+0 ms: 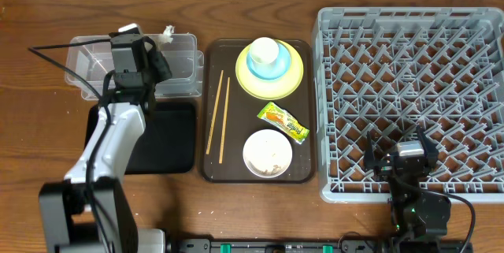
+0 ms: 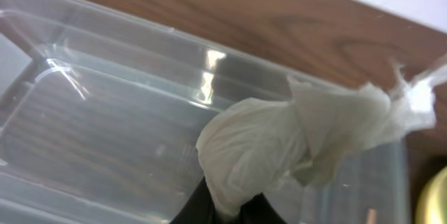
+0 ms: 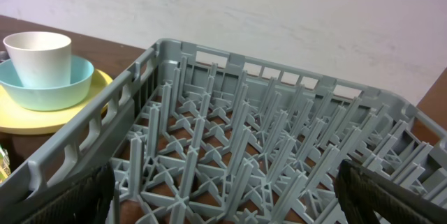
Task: Sort waste into correct bins and load items into the dishwasher rack
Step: 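Carry the tissue to the clear bin and release it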
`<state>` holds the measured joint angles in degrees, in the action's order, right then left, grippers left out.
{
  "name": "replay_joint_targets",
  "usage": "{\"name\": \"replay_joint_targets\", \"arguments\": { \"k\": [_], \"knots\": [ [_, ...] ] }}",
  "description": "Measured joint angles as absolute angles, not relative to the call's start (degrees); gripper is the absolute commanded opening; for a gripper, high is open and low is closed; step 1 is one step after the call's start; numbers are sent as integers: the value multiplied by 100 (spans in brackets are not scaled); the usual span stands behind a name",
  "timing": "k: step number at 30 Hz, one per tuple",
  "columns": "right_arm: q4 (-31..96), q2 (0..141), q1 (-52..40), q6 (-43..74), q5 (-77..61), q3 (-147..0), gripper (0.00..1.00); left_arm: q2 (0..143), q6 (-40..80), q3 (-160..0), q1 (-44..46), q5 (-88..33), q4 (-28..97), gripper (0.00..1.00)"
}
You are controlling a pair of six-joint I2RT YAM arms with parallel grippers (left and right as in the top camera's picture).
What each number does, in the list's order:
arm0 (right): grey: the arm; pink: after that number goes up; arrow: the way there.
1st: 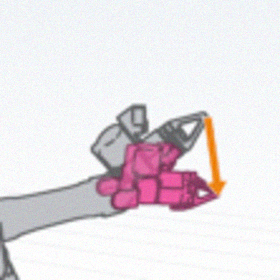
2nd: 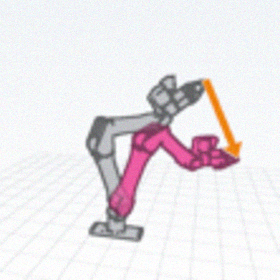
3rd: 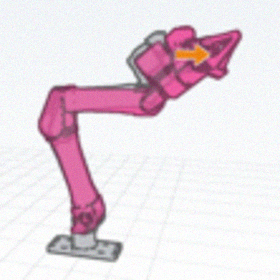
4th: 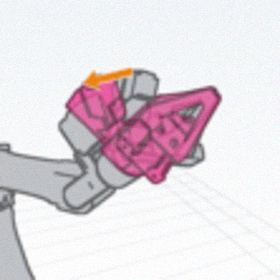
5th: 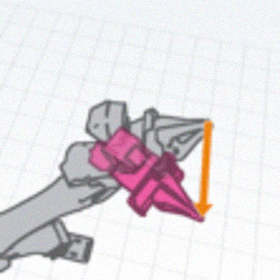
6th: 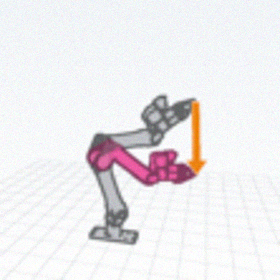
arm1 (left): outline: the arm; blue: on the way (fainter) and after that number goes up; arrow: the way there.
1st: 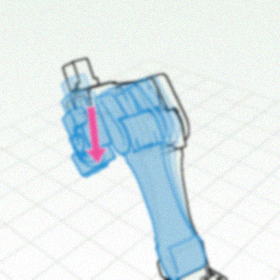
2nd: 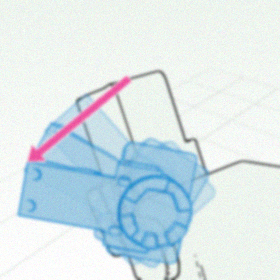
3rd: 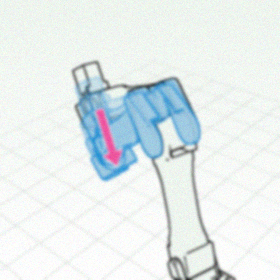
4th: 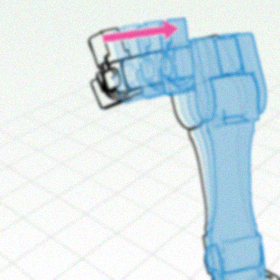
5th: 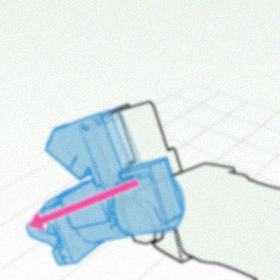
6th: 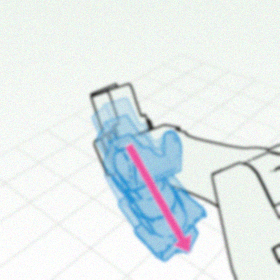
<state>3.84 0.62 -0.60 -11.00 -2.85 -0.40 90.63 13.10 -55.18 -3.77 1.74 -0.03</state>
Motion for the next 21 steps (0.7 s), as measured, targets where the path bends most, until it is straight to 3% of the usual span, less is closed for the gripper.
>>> {"name": "replay_joint_targets", "arguments": {
  "k": [1,3,5,14,21],
  "knots": [
    [384,62,-60,-1100,-285,-40,99,9155,1308,-5518,-410,174,-54,23],
    [384,62,-60,-1100,-285,-40,99,9275,1271,-5518,-458,172,-104,49],
    [384,62,-60,-1100,-285,-40,99,9330,1295,-5518,-508,172,-126,56],
    [384,62,-60,-1100,-285,-40,99,9094,1337,-5518,-598,130,-139,59],
    [384,62,-60,-1100,-285,-40,99,7771,2062,-5577,-191,-676,941,57]
  ]
}}
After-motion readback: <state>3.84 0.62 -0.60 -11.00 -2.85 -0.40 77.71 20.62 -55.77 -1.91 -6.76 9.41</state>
